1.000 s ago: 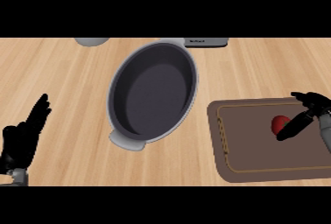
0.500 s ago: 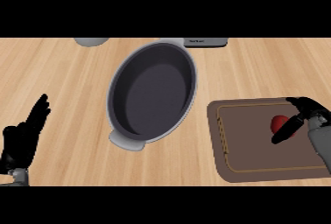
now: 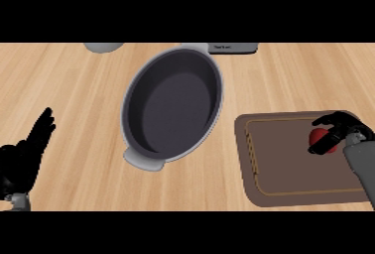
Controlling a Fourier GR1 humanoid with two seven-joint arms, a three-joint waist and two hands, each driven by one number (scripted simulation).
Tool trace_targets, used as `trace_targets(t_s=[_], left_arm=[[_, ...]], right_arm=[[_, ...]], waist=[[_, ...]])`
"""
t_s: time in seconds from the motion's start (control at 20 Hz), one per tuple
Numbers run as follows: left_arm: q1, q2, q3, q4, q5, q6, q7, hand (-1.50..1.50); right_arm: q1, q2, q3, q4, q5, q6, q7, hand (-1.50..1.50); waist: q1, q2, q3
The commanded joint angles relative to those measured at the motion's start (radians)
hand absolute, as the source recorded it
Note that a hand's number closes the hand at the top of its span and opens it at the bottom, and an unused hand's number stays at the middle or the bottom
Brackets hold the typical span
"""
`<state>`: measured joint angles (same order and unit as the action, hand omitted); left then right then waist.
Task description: Pick the tomato from the tray and place it in the pot
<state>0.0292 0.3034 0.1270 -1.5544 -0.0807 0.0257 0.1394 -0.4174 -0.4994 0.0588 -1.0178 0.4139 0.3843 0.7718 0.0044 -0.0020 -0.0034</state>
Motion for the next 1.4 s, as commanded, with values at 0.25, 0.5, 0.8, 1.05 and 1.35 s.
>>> trace_targets(t_s=[0.25, 0.5, 0.8, 1.05, 1.35], left_arm=[[-0.006, 0.013, 0.055, 0.048, -0.004, -0.049, -0.046, 0.0], [-0.013, -0.046, 0.002, -0.012, -0.046, -0.005, 0.019, 0.0], [-0.065, -0.04, -0.054, 0.006, -0.041, -0.066, 0.0, 0.0], [-0.113, -0.051, -0.071, 0.02, -0.055, -0.06, 0.033, 0.0], [-0.098, -0.069, -0.077, 0.02, -0.069, -0.037, 0.043, 0.0]], right_arm=[[0.001, 0.031, -0.008, 0.047, 0.093, -0.014, -0.117, 1.5], [-0.013, 0.148, 0.077, -0.087, 0.127, -0.01, -0.058, 1.5], [-0.245, 0.489, 0.447, -0.198, 0.228, -0.038, -0.052, 1.5], [-0.382, 0.496, 0.681, -0.228, 0.236, -0.155, 0.146, 1.5], [-0.559, 0.499, 0.836, -0.298, 0.355, -0.349, 0.385, 1.5]], waist=[[-0.001, 0.002, 0.003], [-0.003, -0.001, 0.003], [0.166, 0.006, -0.002], [0.154, 0.006, 0.0], [0.12, -0.008, 0.0]])
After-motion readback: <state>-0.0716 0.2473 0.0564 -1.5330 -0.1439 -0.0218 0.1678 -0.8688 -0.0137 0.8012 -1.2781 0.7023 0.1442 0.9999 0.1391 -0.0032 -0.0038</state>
